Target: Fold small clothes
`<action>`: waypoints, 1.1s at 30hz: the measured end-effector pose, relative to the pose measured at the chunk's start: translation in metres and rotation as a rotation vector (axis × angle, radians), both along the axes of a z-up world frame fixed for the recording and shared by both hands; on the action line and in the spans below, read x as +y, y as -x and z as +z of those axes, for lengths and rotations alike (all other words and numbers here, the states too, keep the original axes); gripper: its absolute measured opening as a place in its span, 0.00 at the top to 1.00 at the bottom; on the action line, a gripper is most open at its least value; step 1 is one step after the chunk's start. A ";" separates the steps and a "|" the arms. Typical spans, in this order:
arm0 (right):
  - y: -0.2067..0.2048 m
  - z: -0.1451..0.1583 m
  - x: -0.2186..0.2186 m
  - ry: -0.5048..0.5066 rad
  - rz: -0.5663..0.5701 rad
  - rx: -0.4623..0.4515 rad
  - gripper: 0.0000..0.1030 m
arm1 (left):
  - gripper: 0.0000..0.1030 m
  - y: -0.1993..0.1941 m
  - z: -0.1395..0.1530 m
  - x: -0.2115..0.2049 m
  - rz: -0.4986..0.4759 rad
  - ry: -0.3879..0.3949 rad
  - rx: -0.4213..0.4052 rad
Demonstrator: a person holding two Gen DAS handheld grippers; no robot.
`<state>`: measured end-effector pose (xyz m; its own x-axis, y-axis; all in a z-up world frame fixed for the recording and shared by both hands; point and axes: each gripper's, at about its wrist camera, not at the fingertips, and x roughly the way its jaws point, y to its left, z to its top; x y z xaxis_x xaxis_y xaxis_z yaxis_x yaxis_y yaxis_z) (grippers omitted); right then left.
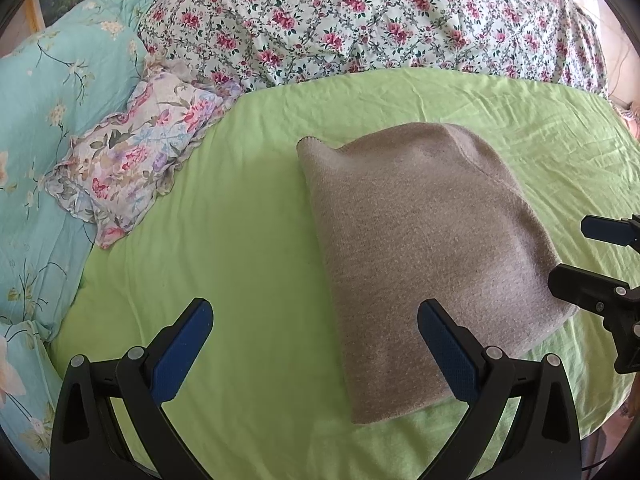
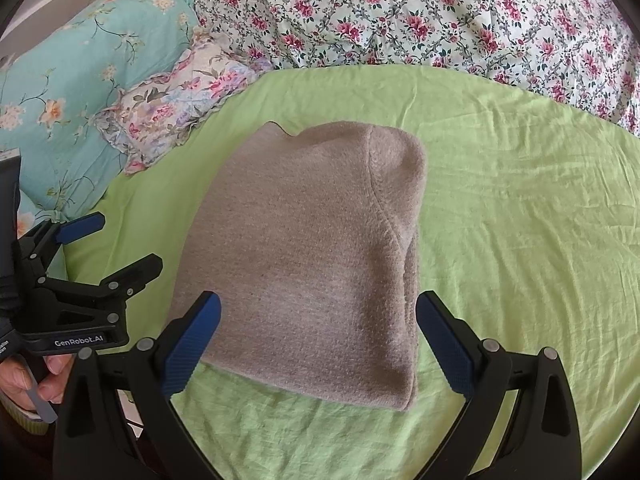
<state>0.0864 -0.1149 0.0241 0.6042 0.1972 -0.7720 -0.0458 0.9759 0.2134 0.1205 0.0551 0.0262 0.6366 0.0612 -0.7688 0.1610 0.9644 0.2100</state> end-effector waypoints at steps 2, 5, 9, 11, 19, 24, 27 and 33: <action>0.001 0.002 0.001 0.001 -0.001 -0.001 0.05 | 0.01 0.001 0.001 -0.001 0.001 -0.001 -0.002; 0.001 0.002 0.001 0.000 -0.002 -0.001 0.05 | 0.01 0.000 0.001 -0.001 0.000 -0.002 -0.004; 0.000 0.001 0.001 0.001 -0.001 0.001 0.05 | 0.01 0.000 0.001 -0.002 -0.001 -0.002 -0.003; 0.000 0.002 0.001 0.002 -0.001 0.002 0.05 | 0.01 0.000 0.001 -0.002 -0.003 -0.003 -0.003; 0.001 0.004 0.001 0.003 -0.001 0.004 0.05 | 0.01 0.000 0.000 -0.003 -0.007 -0.003 -0.002; -0.001 0.002 0.000 0.004 0.002 0.010 0.05 | 0.01 0.000 0.000 -0.002 -0.005 -0.003 0.003; -0.002 -0.001 0.000 0.005 0.003 0.012 0.05 | 0.01 -0.002 -0.002 -0.002 -0.007 -0.005 0.007; -0.003 -0.001 0.001 0.007 0.001 0.011 0.05 | 0.01 -0.005 -0.002 -0.002 -0.009 -0.006 0.011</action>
